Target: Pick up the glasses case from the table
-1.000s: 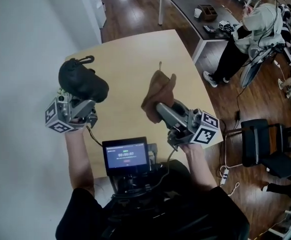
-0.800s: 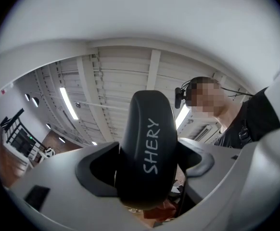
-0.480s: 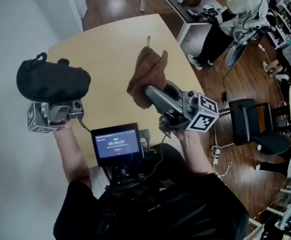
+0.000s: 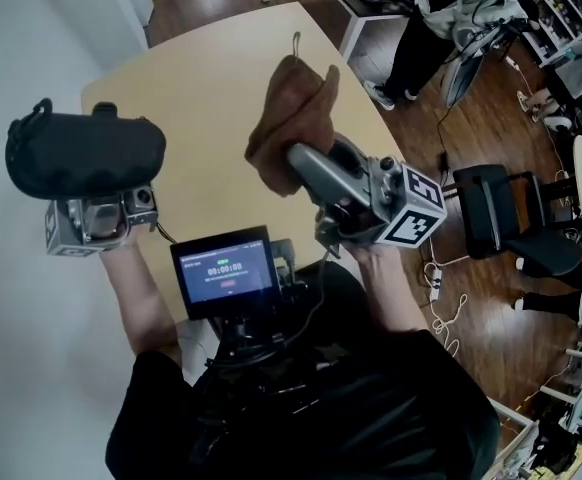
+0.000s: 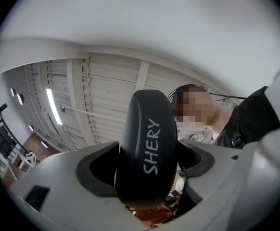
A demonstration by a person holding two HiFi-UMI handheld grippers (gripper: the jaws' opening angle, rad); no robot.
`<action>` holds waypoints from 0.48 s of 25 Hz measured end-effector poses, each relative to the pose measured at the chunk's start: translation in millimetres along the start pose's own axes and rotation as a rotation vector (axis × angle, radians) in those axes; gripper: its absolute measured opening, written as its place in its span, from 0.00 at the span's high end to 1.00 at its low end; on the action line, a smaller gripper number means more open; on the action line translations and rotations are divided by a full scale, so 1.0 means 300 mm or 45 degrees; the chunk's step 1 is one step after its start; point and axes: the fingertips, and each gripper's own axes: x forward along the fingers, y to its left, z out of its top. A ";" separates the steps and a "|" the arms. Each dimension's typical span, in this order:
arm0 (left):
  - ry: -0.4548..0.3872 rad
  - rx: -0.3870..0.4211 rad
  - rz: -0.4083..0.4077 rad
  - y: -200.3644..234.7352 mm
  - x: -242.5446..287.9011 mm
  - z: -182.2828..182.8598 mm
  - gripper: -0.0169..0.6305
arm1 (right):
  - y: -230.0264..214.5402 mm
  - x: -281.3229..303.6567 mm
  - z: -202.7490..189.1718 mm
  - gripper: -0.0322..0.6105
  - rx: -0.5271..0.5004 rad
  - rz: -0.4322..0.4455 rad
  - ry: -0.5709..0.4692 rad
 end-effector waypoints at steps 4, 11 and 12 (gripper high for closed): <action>0.036 0.036 0.013 -0.081 -0.008 0.003 0.37 | 0.054 -0.016 -0.037 0.84 -0.004 0.052 -0.021; 0.061 0.040 0.040 -0.127 0.106 -0.075 0.37 | 0.048 -0.117 0.045 0.84 0.039 0.121 -0.068; 0.068 0.063 0.045 -0.134 0.117 -0.089 0.37 | 0.048 -0.141 0.069 0.84 0.040 0.135 -0.077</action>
